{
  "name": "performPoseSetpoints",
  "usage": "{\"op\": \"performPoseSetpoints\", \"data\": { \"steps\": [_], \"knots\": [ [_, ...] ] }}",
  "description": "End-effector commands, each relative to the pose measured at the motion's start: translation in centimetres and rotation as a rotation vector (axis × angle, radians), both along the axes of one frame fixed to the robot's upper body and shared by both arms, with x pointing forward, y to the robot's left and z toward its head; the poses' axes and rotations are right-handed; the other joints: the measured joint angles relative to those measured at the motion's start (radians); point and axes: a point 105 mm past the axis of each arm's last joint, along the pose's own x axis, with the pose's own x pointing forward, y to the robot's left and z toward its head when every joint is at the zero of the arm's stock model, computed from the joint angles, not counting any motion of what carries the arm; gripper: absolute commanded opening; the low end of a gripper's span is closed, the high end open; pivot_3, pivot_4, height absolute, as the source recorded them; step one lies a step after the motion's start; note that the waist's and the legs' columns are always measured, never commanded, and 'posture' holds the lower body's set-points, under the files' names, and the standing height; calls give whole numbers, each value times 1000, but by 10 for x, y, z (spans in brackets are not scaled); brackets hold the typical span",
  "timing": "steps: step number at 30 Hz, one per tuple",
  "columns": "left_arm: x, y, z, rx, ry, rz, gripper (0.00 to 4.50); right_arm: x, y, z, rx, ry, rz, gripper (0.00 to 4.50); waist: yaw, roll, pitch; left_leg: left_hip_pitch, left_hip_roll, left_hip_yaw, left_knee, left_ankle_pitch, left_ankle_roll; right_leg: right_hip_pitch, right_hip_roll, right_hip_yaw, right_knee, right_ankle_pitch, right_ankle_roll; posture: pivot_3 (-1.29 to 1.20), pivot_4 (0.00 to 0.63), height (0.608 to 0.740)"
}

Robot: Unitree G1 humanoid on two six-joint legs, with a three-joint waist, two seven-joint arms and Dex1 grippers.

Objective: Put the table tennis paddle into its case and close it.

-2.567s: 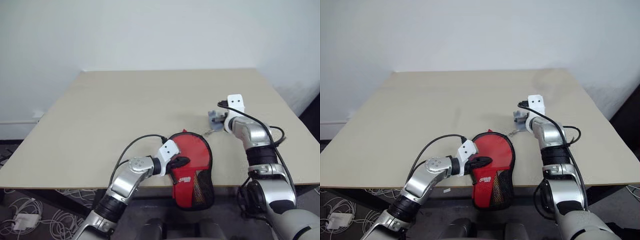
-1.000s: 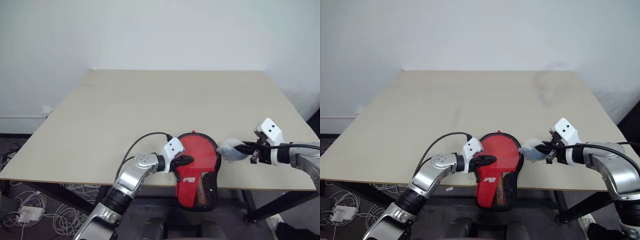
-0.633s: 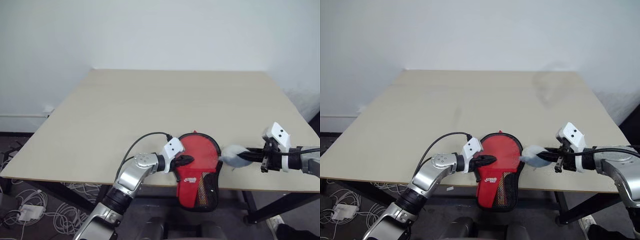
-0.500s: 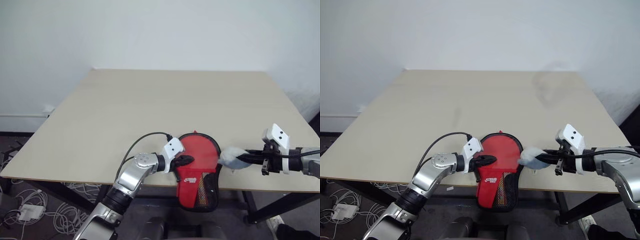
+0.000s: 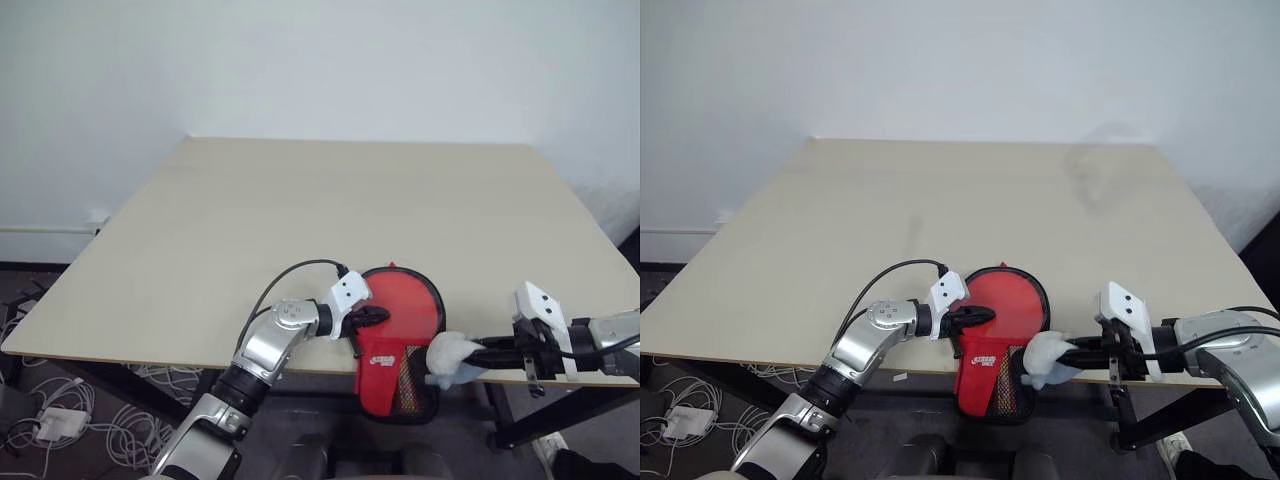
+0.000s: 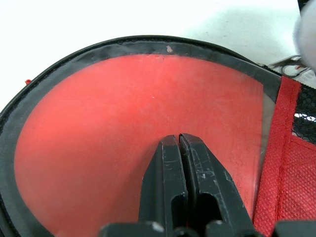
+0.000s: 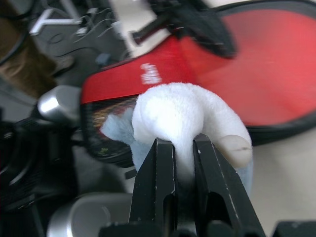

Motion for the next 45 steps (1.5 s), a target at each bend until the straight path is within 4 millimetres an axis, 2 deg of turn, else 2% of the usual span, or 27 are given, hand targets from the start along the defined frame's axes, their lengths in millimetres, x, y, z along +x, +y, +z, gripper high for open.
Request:
{"op": "performPoseSetpoints", "data": {
  "steps": [1,8,13,23,29,34,36,39,41,45],
  "knots": [
    [-3,12,-27,102,63,19,0,-12,5,8,5,5,107,2,0,-1,0,0,0,0,0,0,0,0,0,0,0,0,0,0,0,734],
    [-2,13,-26,108,61,14,0,-27,10,6,12,55,212,2,0,-2,0,0,0,0,0,-1,0,1,0,0,-1,0,1,0,0,734],
    [-1,14,-26,111,61,18,0,-46,12,6,21,105,291,2,2,-3,0,0,0,0,0,-1,1,1,0,0,-2,0,1,0,0,734],
    [-2,15,-27,114,64,17,0,-71,4,2,-8,167,372,2,11,-8,0,0,1,1,1,-3,1,1,0,0,-2,0,1,0,0,734],
    [0,14,-27,116,61,19,0,-87,20,8,40,168,435,2,12,-9,0,0,2,1,1,-3,0,1,0,1,-2,0,1,0,0,734],
    [1,14,-25,114,55,25,0,-84,30,11,62,139,431,2,12,-13,-3,0,3,1,1,-3,1,1,0,1,-2,0,1,0,0,734],
    [2,15,-24,107,53,33,0,-77,31,14,76,121,410,712,12,-14,-4,0,4,1,2,-3,0,1,0,1,-2,0,1,0,0,734],
    [4,16,-20,96,42,42,598,-65,32,21,99,89,383,1670,11,-14,-4,0,5,1,2,-3,0,1,0,1,-2,0,1,0,0,734],
    [9,18,-9,73,20,60,1226,-47,33,30,133,56,322,2377,11,-15,-5,0,5,0,2,-3,0,1,0,1,-2,0,1,0,0,734],
    [17,26,26,-8,-19,90,2660,-14,36,44,186,-20,214,3857,8,-18,-4,0,6,0,1,-3,0,0,1,1,-2,1,0,0,0,734]
  ]
}}
